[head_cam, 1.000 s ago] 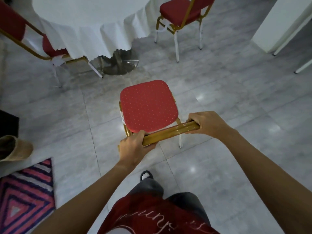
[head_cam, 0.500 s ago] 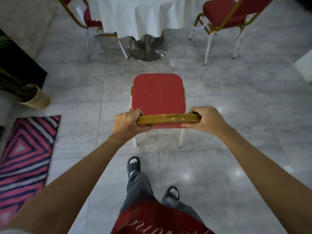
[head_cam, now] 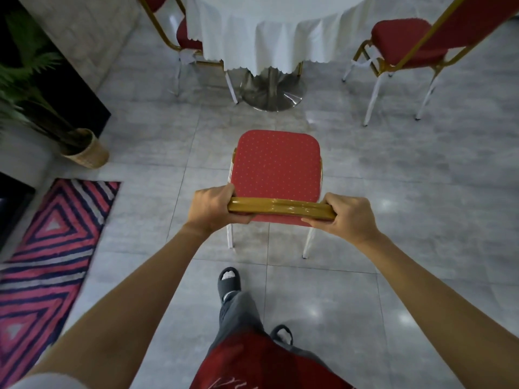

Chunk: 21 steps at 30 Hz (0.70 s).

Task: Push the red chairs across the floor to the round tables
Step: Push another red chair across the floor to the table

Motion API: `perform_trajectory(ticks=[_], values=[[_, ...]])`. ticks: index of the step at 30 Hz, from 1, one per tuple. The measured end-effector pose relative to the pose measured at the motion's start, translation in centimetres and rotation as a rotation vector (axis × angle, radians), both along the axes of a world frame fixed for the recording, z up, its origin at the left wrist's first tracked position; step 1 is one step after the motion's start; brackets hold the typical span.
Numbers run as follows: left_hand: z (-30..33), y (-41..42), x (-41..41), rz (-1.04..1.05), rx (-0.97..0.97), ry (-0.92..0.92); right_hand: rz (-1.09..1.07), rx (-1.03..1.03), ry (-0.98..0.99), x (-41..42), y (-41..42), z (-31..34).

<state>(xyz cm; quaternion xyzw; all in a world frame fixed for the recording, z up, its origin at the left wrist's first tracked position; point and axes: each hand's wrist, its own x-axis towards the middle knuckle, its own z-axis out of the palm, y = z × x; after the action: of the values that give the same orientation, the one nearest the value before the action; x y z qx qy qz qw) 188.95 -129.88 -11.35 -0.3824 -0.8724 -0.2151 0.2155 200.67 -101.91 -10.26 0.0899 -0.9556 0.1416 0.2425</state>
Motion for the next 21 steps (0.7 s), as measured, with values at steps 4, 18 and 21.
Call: perform_trajectory(ticks=[4, 18, 21], values=[[0.0, 1.1, -1.8, 0.001, -0.008, 0.002, 0.021, 0.009, 0.012, -2.2, 1.3, 0.1], [0.6, 7.6, -17.8, 0.024, 0.04, -0.002, 0.002, 0.016, -0.105, -19.0, 7.6, 0.7], [0.5, 9.5, -23.3, 0.02, 0.018, -0.016, -0.011, 0.007, -0.112, -24.4, 9.7, 0.5]])
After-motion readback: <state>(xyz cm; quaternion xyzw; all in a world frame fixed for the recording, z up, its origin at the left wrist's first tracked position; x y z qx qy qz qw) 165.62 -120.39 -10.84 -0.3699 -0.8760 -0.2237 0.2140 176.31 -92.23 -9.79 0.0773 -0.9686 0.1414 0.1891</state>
